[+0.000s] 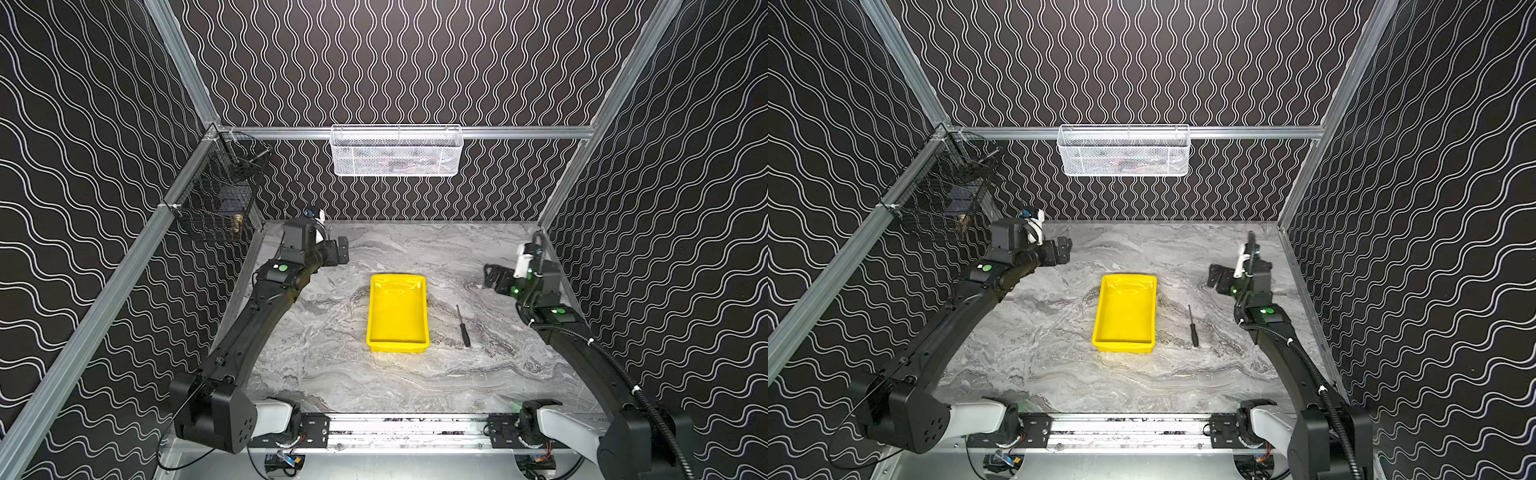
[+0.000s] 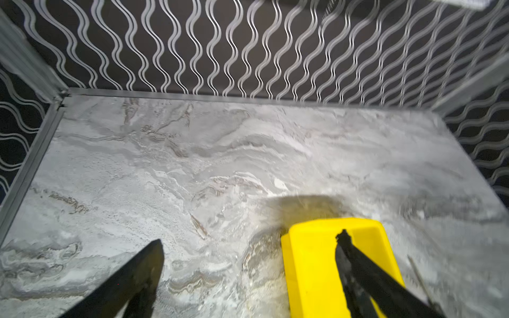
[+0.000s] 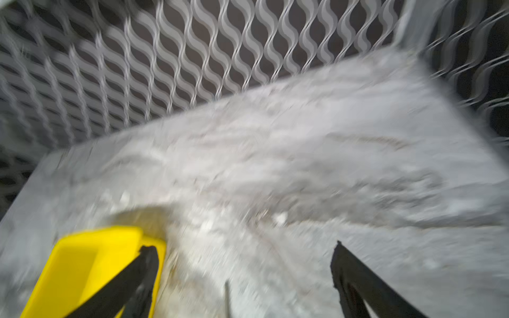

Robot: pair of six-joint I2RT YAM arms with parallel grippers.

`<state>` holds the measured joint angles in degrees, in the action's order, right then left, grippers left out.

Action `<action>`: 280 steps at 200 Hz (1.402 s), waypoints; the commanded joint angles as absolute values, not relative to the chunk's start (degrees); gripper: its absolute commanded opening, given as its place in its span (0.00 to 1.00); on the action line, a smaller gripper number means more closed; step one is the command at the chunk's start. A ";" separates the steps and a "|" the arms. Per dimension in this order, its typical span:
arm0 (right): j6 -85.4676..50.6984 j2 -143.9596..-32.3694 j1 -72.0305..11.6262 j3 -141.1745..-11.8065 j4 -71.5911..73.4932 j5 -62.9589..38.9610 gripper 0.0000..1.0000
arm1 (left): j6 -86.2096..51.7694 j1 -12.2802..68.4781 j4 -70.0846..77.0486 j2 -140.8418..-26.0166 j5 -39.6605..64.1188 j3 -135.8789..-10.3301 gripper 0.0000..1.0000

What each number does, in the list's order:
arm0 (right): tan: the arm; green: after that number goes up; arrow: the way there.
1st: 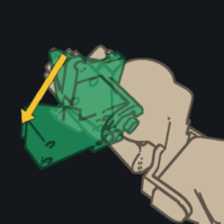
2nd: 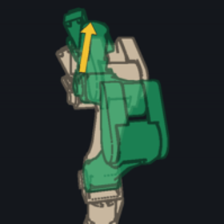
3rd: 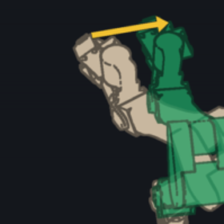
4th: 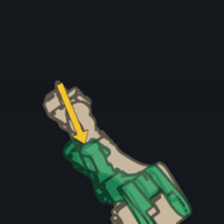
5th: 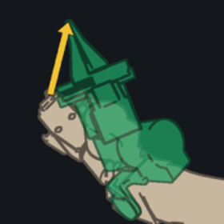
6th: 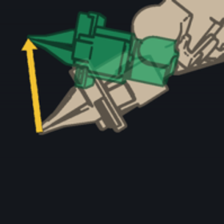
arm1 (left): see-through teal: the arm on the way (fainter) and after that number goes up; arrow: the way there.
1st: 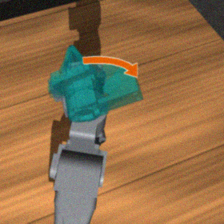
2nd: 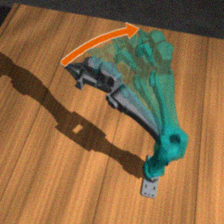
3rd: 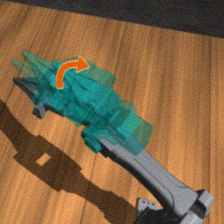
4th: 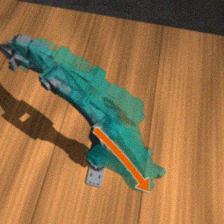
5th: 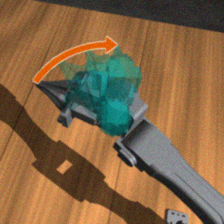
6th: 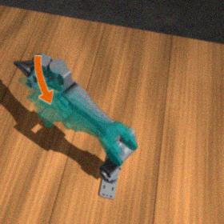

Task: Put the screwdriver in the bin
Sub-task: Pick up the screwdriver from the middle-right of the table.

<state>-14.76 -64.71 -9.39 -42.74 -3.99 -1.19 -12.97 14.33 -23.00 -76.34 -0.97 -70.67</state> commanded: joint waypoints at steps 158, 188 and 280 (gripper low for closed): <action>-25.07 -74.52 -24.61 -34.83 -16.96 3.67 0.68 | -5.82 17.44 -26.05 -74.62 -4.44 -63.71 0.99; -26.19 -75.22 -24.70 -34.28 -16.61 4.13 0.58 | -5.89 17.43 -25.84 -74.36 -4.39 -63.54 0.99; -27.05 -80.08 -28.65 -37.48 -18.79 8.35 0.46 | -5.85 17.44 -25.80 -74.17 -4.92 -63.43 0.99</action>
<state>-26.15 -78.91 -28.21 -36.71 -17.63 7.01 -6.00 17.52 -26.44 -74.65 -4.51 -63.68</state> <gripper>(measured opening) 0.476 0.989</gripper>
